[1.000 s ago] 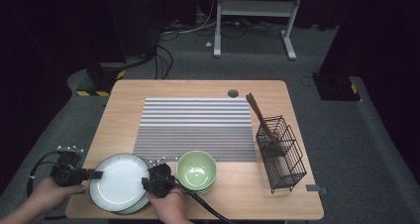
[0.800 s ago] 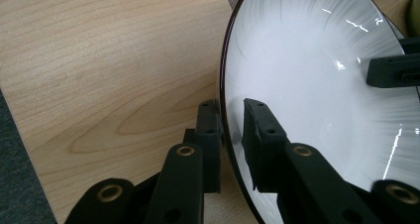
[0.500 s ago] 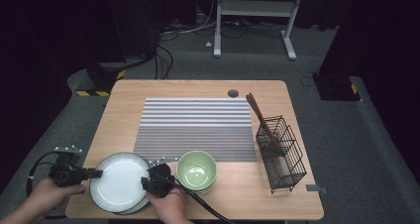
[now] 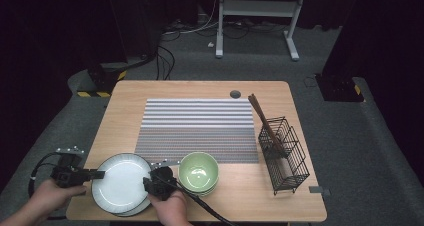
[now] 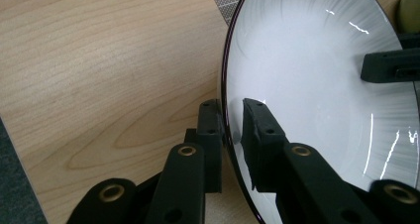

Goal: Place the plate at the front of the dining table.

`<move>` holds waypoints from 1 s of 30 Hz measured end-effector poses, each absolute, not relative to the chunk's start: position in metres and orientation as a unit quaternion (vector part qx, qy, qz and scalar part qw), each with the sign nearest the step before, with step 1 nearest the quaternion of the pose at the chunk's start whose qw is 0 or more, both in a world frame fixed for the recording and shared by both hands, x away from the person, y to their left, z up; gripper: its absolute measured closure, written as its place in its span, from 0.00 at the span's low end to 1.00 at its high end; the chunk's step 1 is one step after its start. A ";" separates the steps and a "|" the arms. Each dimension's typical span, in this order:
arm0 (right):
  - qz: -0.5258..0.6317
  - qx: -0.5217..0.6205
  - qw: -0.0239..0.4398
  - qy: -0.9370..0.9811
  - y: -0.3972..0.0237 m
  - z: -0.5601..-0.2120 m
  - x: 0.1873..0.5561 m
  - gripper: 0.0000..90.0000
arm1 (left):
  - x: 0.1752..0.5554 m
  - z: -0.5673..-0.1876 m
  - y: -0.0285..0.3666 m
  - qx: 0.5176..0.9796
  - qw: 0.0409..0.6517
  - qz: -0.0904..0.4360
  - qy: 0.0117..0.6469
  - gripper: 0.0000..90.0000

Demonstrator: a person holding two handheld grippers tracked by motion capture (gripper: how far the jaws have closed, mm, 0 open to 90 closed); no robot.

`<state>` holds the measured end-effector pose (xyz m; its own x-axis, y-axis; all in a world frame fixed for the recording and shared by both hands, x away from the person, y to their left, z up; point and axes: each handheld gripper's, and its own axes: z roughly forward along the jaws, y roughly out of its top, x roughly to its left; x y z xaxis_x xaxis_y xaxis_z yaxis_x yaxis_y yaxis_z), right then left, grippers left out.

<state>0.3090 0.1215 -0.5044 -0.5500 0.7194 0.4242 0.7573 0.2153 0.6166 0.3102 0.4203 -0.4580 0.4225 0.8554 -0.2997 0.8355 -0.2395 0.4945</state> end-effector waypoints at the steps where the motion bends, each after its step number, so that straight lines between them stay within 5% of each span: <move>1: -0.411 -0.474 0.018 -0.779 0.122 -0.504 0.308 0.80 | 0.310 -0.458 0.420 0.787 0.305 0.016 0.536 0.87; 30: -0.455 -0.457 -0.065 -0.761 0.114 -0.475 0.293 0.91 | 0.308 -0.454 0.418 0.774 0.348 0.040 0.527 0.91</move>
<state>0.2933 0.1141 -0.4749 -0.5736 0.7549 0.3180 0.6374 0.1675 0.7521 0.3075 0.4183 -0.4537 0.4416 0.8436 -0.3055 0.7886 -0.2025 0.5807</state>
